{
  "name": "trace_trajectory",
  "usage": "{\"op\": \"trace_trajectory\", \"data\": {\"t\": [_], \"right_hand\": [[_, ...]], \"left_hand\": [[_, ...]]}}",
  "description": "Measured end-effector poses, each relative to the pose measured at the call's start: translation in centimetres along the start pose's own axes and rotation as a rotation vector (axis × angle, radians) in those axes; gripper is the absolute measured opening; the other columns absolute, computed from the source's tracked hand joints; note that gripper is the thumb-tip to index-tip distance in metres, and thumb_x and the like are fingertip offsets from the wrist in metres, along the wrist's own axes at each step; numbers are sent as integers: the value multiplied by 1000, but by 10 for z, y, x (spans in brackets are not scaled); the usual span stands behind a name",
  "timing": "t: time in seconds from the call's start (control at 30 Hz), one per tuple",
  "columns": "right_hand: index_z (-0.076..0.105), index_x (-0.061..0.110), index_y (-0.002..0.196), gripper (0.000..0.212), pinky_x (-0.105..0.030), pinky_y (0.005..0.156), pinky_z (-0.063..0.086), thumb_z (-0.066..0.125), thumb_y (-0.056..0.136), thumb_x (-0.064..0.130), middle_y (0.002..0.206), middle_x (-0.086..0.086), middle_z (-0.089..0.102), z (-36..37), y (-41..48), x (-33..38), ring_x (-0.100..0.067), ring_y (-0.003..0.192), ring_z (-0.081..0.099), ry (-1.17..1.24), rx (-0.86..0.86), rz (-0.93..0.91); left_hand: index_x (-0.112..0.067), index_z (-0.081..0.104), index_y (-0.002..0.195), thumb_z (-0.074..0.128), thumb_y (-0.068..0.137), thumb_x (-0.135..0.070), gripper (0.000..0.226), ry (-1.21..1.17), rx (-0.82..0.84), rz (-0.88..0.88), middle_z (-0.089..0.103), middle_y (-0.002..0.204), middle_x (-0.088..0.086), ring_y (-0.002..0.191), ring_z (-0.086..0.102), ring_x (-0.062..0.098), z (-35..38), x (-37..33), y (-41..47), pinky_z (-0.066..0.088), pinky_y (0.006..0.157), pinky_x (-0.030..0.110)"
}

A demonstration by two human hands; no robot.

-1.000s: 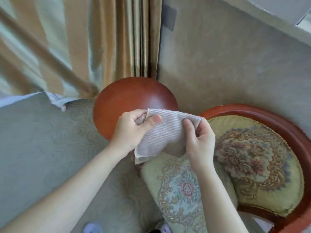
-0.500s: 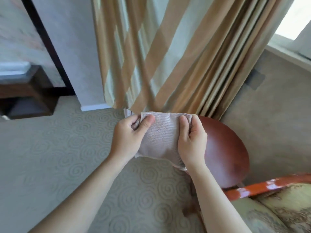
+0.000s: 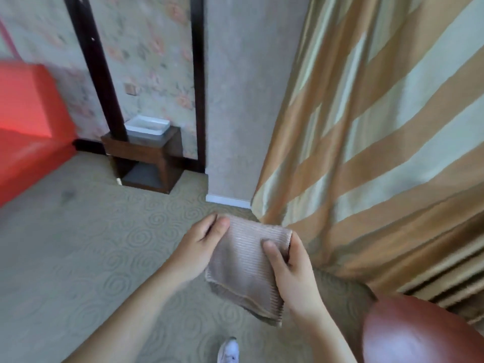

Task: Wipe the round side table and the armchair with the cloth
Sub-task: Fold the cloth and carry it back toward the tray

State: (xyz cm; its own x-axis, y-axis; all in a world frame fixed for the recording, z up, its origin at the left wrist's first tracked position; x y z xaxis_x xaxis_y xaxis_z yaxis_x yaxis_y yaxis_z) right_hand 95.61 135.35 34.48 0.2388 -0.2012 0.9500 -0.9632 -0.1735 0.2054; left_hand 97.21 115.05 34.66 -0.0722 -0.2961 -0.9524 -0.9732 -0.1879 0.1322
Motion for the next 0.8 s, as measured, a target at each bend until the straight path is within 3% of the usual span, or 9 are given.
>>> {"op": "trace_trajectory", "data": {"t": [0.1,0.2,0.27,0.33,0.43,0.53,0.67,0.73,0.8], "right_hand": [[58,15,92,12,-16,75,43,55,100,6,86,6,66,40,68,-33,-4,82,59,20,58,60],[57,18,93,16,-15,76,41,54,100,3,76,23,62,91,137,-49,-3,80,55,60,200,120],[59,23,96,23,-9,77,40,57,98,1,79,28,65,126,183,-42,7,81,57,31,281,58],[60,23,100,19,-6,76,41,59,98,4,87,23,70,160,229,-36,8,85,62,41,344,43],[56,18,106,10,-18,79,45,61,98,16,91,4,75,214,289,-32,-3,88,67,88,420,74],[57,24,100,7,-10,69,41,63,98,23,74,16,70,269,339,-21,3,74,63,61,486,-1],[58,36,106,10,-14,68,43,61,97,38,73,8,66,346,402,-19,-4,71,60,3,518,-44],[54,45,119,23,-19,74,47,59,97,39,82,1,69,381,436,-19,-8,81,63,-2,494,-45],[46,51,128,36,-17,78,48,58,99,34,87,-2,68,414,468,-18,-11,84,63,5,487,-59]], "left_hand": [[-9,58,72,59,86,-58,51,114,48,46,47,62,-8,59,46,7,-32,11,49,37,59,28],[-35,72,112,64,97,-34,17,202,-33,-31,75,93,-14,92,69,2,-71,39,96,50,85,25],[-53,56,124,57,102,-24,37,214,-99,-81,73,92,-20,96,66,-4,-105,48,123,45,87,17],[-52,47,124,49,105,-18,39,178,-106,-109,69,90,-20,93,65,1,-137,58,148,42,84,15],[-49,58,108,44,106,-7,44,187,-149,-133,66,101,-22,93,62,-2,-181,73,175,40,82,14],[-50,67,92,46,102,5,59,238,-297,-157,69,94,-19,88,62,8,-227,102,209,42,80,24],[-47,71,102,51,102,-3,49,244,-422,-126,69,104,-30,99,64,-4,-290,135,270,42,83,10],[-47,67,111,62,97,-17,34,271,-348,-104,67,94,-30,82,62,-4,-316,154,307,41,72,7],[-48,61,118,69,88,-28,37,312,-274,-102,63,99,-32,81,61,1,-344,173,344,42,71,9]]}}
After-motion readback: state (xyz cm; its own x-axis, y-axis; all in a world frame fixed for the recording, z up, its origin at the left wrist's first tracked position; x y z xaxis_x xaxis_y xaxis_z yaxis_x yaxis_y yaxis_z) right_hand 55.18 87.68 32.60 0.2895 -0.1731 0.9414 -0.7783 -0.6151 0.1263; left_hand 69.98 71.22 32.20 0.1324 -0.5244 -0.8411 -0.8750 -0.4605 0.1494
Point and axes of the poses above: each hand's wrist, its own y-axis towards the middle knuckle, its own z-axis out of the palm, x = y × z, the point moved 6 cm from there along y, towards the middle knuckle
